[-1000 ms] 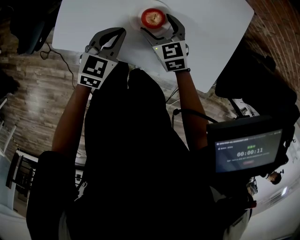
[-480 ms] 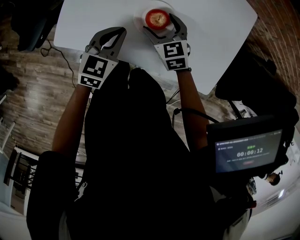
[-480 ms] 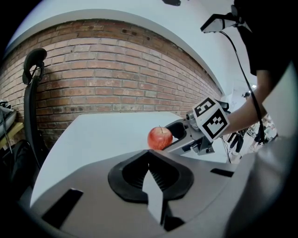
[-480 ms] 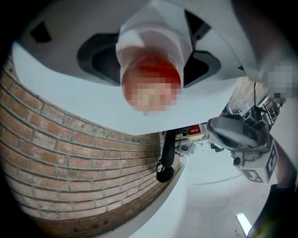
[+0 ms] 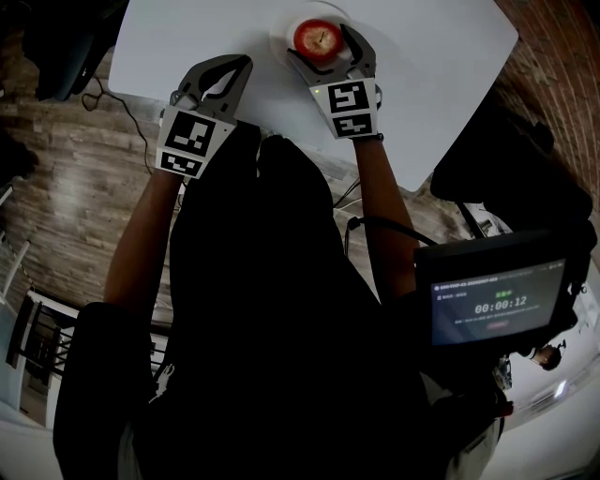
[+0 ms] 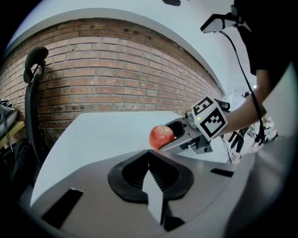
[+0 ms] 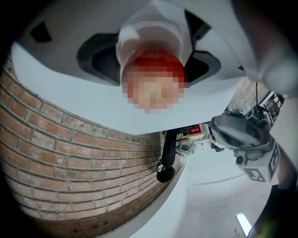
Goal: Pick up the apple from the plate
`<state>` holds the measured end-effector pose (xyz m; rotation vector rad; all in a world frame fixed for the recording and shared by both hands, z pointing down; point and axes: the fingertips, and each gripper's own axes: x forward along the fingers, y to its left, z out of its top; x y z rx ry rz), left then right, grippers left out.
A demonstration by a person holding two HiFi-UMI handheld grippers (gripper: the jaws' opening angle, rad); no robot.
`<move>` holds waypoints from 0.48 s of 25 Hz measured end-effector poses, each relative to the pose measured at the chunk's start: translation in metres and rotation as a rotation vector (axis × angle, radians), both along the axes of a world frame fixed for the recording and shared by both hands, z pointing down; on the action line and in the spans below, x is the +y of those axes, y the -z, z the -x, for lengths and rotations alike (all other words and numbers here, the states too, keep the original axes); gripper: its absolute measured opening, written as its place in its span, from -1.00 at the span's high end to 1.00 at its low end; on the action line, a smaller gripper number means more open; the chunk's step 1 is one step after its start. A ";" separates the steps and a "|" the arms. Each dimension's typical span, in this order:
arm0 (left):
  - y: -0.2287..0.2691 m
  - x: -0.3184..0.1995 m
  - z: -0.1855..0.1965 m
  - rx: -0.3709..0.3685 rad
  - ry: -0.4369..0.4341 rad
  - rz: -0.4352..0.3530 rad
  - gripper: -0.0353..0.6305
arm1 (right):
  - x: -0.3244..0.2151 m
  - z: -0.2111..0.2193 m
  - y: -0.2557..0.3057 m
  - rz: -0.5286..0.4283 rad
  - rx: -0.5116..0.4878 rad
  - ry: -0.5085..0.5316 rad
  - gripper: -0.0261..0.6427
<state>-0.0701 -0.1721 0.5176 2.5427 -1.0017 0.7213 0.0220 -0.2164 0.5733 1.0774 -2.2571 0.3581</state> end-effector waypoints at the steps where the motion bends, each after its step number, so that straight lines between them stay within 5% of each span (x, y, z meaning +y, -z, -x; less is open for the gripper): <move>1: 0.000 0.000 0.000 0.000 0.000 0.000 0.88 | 0.000 0.000 0.000 -0.001 -0.001 0.000 -0.28; 12: 0.000 0.002 0.003 -0.008 -0.001 0.001 0.88 | -0.002 0.001 0.003 -0.016 -0.001 0.003 -0.28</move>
